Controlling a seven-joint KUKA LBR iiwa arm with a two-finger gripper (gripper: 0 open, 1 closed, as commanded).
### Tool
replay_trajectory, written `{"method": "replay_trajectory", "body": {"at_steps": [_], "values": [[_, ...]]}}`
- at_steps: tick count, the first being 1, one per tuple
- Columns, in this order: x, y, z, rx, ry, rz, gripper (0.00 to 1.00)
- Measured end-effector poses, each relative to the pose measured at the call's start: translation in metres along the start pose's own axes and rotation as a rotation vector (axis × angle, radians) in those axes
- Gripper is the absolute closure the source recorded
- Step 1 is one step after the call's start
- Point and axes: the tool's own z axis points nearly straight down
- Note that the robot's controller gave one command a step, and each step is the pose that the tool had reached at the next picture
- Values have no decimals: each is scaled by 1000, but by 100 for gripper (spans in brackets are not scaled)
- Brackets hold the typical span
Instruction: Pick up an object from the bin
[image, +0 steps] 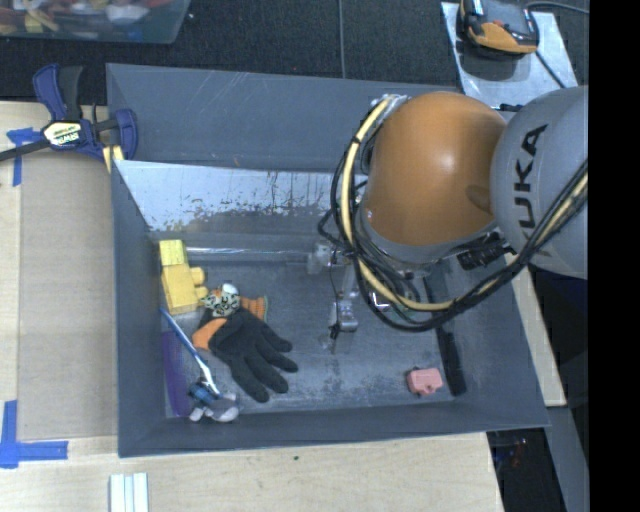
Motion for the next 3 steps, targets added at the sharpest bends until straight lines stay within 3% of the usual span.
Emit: {"method": "replay_trajectory", "body": {"at_steps": [1, 2, 3], "values": [[-2, 0, -5, -1, -9, 3, 0], [-1, 32, 82, -3, -13, 20, 0], [7, 70, 90, -6, -24, 103, 0]]}}
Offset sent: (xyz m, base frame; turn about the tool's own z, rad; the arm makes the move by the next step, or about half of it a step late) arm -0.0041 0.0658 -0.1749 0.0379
